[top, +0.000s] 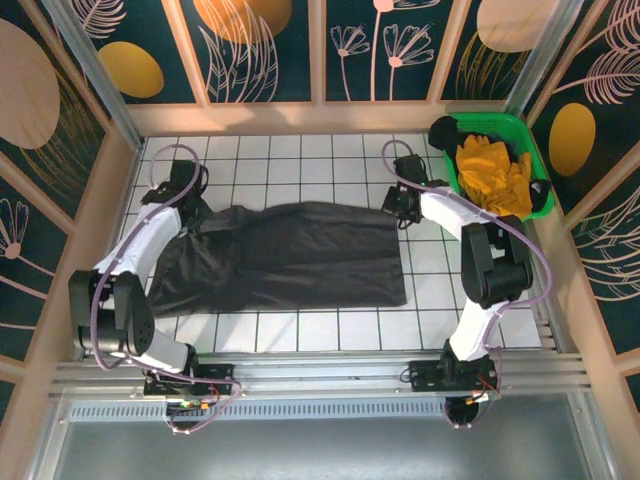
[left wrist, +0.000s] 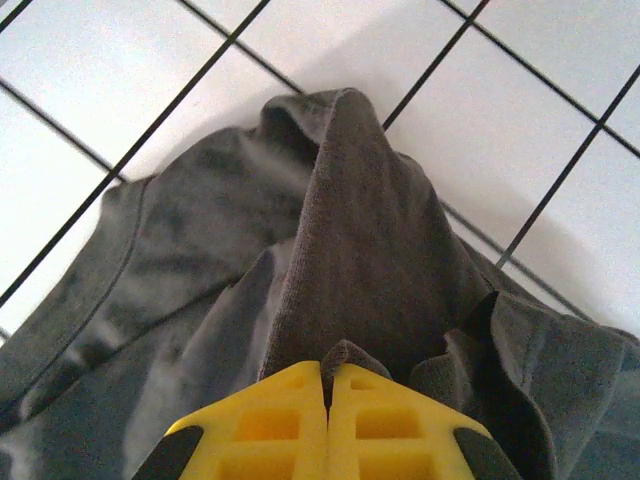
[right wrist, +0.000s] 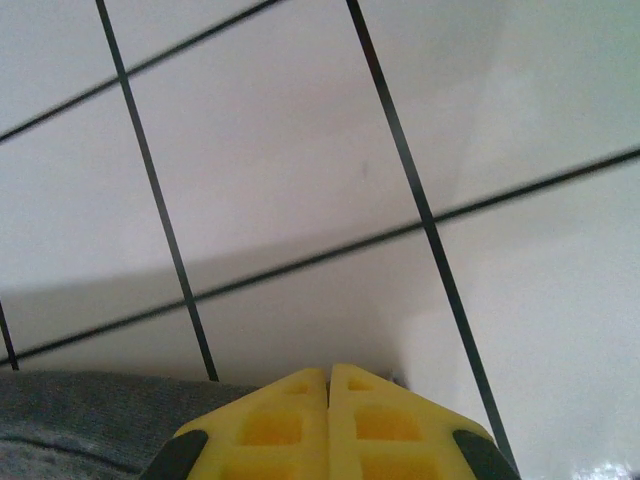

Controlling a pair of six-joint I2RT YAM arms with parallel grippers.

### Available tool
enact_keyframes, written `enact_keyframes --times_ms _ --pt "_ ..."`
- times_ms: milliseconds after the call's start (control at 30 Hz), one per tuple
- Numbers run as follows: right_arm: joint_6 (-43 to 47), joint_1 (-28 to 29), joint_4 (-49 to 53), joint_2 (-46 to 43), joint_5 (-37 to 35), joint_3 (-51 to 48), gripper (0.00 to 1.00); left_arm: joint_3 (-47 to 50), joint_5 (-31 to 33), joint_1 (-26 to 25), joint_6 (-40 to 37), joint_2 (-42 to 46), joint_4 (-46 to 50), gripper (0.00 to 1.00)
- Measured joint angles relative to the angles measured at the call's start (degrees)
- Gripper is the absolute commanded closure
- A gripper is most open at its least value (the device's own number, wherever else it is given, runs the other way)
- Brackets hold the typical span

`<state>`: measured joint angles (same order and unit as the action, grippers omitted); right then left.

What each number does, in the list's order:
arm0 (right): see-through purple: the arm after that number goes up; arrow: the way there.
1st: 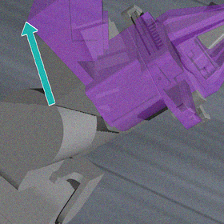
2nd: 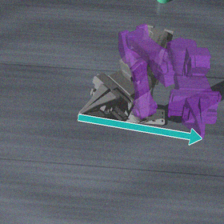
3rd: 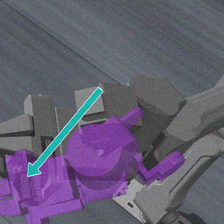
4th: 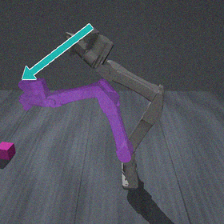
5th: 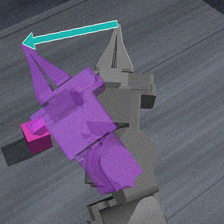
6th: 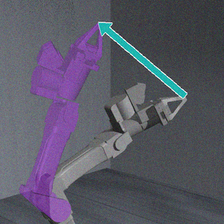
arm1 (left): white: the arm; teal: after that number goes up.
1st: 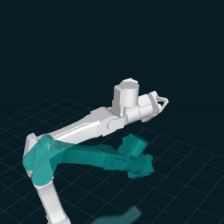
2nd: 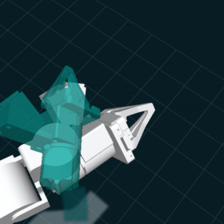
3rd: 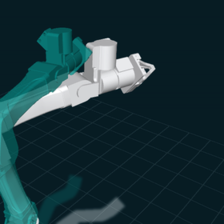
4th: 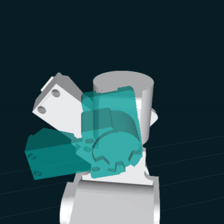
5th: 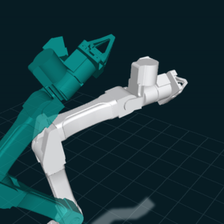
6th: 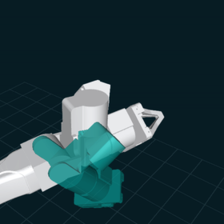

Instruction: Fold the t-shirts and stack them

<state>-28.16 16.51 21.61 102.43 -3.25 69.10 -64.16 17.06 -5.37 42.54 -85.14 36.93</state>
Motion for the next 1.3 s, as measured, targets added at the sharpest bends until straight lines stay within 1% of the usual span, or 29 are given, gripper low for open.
enact_keyframes --times_ms 200,467,667,900,1133,1200,1300 --pt "0.0 0.7 -1.0 -4.7 0.0 -6.8 1.00 5.8 1.5 0.0 3.7 7.3 2.3 1.00" --pt "0.0 2.0 -2.2 -5.0 -2.6 -9.6 1.00 11.4 4.4 0.0 10.8 16.9 7.6 1.00" --pt "0.6 2.3 -2.3 -7.6 -4.6 -12.0 1.00 12.0 4.9 0.0 13.5 18.6 9.8 1.00" --pt "0.9 2.6 -2.5 -9.9 -5.8 -12.5 1.00 12.2 7.1 0.0 15.9 22.4 13.2 1.00" --pt "0.8 4.2 -2.2 -10.0 -5.7 -15.0 1.00 17.1 7.4 0.0 18.7 24.4 14.6 1.00" --pt "0.7 4.3 -2.0 -10.1 -5.4 -15.9 0.94 18.5 7.4 0.0 19.3 25.0 14.8 1.00" --pt "-0.2 4.3 -1.0 -10.3 -4.9 -16.5 0.82 20.4 7.4 0.0 20.2 25.4 14.7 1.00"
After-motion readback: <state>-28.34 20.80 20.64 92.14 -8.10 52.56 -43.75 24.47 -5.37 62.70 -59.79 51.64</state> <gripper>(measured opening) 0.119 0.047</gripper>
